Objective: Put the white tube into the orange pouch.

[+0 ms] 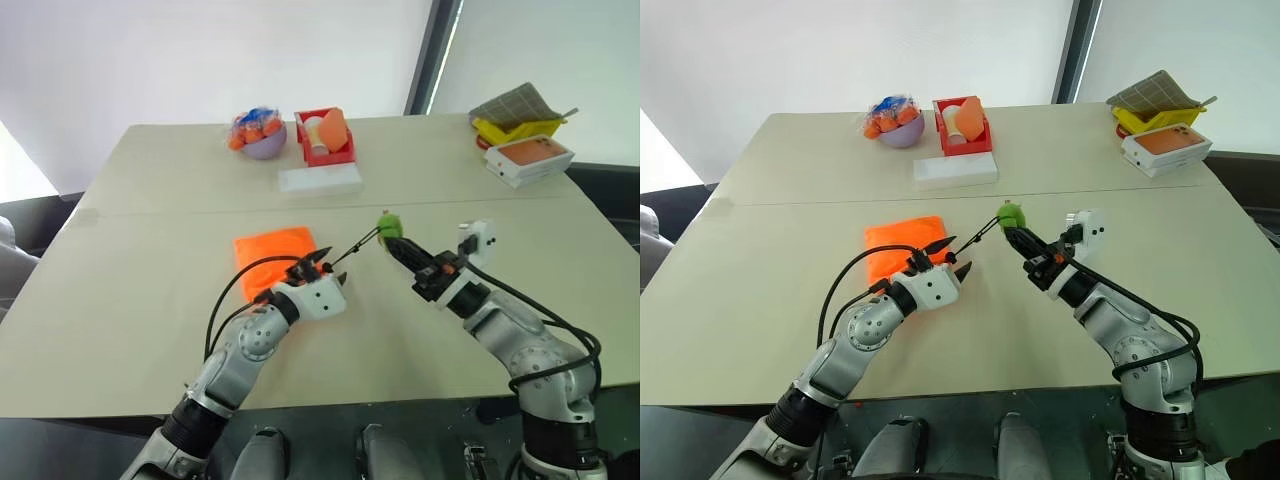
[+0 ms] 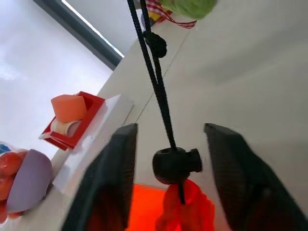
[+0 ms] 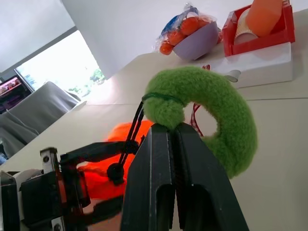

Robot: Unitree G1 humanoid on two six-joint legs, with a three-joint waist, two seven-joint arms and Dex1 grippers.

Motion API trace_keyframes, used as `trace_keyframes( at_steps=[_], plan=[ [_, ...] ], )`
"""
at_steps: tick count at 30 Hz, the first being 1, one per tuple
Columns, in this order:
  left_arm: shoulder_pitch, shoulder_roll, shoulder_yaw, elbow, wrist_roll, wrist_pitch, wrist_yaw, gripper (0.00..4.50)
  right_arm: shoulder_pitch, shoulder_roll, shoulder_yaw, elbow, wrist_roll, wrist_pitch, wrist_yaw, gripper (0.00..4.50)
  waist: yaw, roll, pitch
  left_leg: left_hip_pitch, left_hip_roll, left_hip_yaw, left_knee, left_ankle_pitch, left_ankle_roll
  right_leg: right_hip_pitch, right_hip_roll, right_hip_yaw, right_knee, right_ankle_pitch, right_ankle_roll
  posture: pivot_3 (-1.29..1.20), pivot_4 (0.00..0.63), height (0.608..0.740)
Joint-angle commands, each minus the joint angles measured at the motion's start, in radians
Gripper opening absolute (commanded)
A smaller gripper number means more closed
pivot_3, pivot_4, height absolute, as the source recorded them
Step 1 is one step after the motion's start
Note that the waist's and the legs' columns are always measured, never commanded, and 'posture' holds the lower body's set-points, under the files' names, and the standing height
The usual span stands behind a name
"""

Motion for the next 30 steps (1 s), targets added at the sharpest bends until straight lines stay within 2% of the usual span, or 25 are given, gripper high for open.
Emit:
trace_keyframes(
  at_steps=[1, 12, 15, 17, 18, 30],
  plan=[
    [-0.002, -0.007, 0.017, -0.013, -0.002, -0.005, 0.016, 2.39, -0.006, 0.006, 0.0, -0.053, 0.025, -0.013, 0.001, 0.0, 0.0, 0.0, 0.0, 0.0, 0.0, 0.0, 0.0, 0.0, 0.0, 0.0, 0.0, 0.0, 0.0, 0.0, 0.0, 0.0, 0.15, 0.74],
    [0.013, -0.019, 0.039, -0.021, -0.015, 0.036, 0.019, 2.39, -0.014, 0.004, 0.014, -0.041, 0.021, -0.024, 0.008, 0.0, 0.0, 0.0, 0.0, 0.0, 0.0, 0.0, 0.0, 0.0, 0.0, 0.0, 0.0, 0.0, 0.0, 0.0, 0.0, 0.0, 0.15, 0.74],
    [0.019, -0.015, 0.04, -0.027, -0.019, 0.033, 0.011, 1.49, -0.016, 0.006, 0.017, -0.038, 0.019, -0.03, 0.009, 0.0, 0.0, 0.0, 0.0, 0.0, 0.0, 0.0, 0.0, 0.0, 0.0, 0.0, 0.0, 0.0, 0.0, 0.0, 0.0, 0.0, 0.15, 0.74],
    [0.019, -0.014, 0.04, -0.027, -0.021, 0.033, 0.008, 0.49, -0.017, 0.007, 0.018, -0.035, 0.018, -0.033, 0.01, 0.0, 0.0, 0.0, 0.0, 0.0, 0.0, 0.0, 0.0, 0.0, 0.0, 0.0, 0.0, 0.0, 0.0, 0.0, 0.0, 0.0, 0.15, 0.74],
    [0.018, -0.012, 0.04, -0.026, -0.021, 0.033, 0.006, 0.23, -0.017, 0.007, 0.019, -0.035, 0.017, -0.034, 0.01, 0.0, 0.0, 0.0, 0.0, 0.0, 0.0, 0.0, 0.0, 0.0, 0.0, 0.0, 0.0, 0.0, 0.0, 0.0, 0.0, 0.0, 0.15, 0.74],
    [0.028, 0.042, 0.045, -0.019, -0.033, 0.031, -0.038, 0.25, -0.023, 0.015, 0.009, -0.009, -0.029, -0.07, -0.015, 0.0, 0.0, 0.0, 0.0, 0.0, 0.0, 0.0, 0.0, 0.0, 0.0, 0.0, 0.0, 0.0, 0.0, 0.0, 0.0, 0.0, 0.15, 0.74]
  ],
)
